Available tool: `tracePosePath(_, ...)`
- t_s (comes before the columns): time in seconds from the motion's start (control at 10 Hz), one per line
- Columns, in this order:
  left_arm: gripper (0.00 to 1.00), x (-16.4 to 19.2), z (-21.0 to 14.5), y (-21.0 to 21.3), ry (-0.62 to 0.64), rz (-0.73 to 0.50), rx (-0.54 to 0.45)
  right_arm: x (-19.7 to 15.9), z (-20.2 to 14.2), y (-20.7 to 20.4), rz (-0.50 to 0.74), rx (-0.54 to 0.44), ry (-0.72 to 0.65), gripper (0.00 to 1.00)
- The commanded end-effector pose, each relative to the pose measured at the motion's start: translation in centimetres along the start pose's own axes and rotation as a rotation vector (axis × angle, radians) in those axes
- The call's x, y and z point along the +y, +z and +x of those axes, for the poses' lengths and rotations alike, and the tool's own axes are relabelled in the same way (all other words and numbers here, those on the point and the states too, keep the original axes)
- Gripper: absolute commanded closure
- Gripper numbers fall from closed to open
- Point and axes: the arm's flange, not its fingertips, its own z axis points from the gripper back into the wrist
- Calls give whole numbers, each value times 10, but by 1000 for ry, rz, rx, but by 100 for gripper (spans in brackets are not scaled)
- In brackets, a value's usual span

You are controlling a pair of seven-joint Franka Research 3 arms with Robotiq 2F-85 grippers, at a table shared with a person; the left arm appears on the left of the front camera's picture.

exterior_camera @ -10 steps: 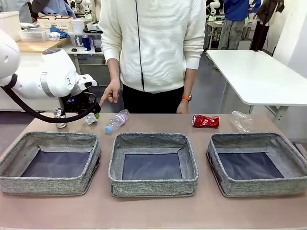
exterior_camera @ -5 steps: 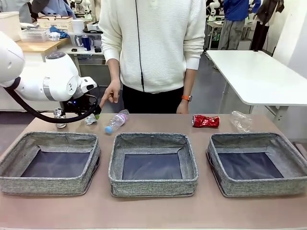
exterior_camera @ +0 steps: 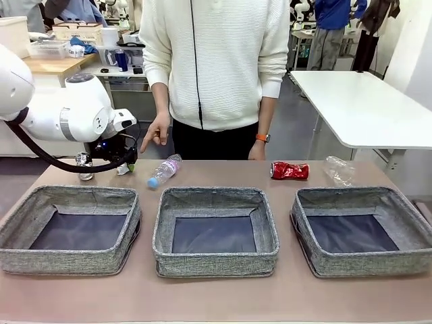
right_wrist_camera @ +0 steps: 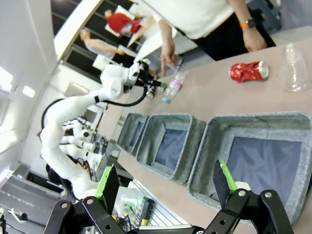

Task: Sort the waste into the appropriate baskets.
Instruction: Pick up the waste item pointed out by the person.

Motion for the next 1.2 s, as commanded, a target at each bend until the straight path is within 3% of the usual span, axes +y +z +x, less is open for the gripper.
tracePosePath(0.0,100,0,3,1,7,27,23,0,3,-1,17,-17,23,0)
tracePosePath(0.1,97,0,2,1,4,27,30,0,3,-1,17,-17,23,0)
tracePosePath(0.5,100,2,-2,5,-1,41,33,0,3,-1,17,-17,23,0)
tracePosePath(0.7,100,3,-5,31,29,92,61,0,3,-1,17,-17,23,0)
tracePosePath(0.8,100,1,-13,74,60,34,35,0,3,-1,17,-17,23,0)
tracePosePath(0.9,100,-5,-30,131,121,-5,85,0,3,-1,17,-17,23,0)
tracePosePath(1.0,100,-18,-67,208,141,-108,43,0,3,-1,17,-17,23,0)
tracePosePath(1.1,100,-28,-94,249,232,-138,-55,0,3,-1,17,-17,23,0)
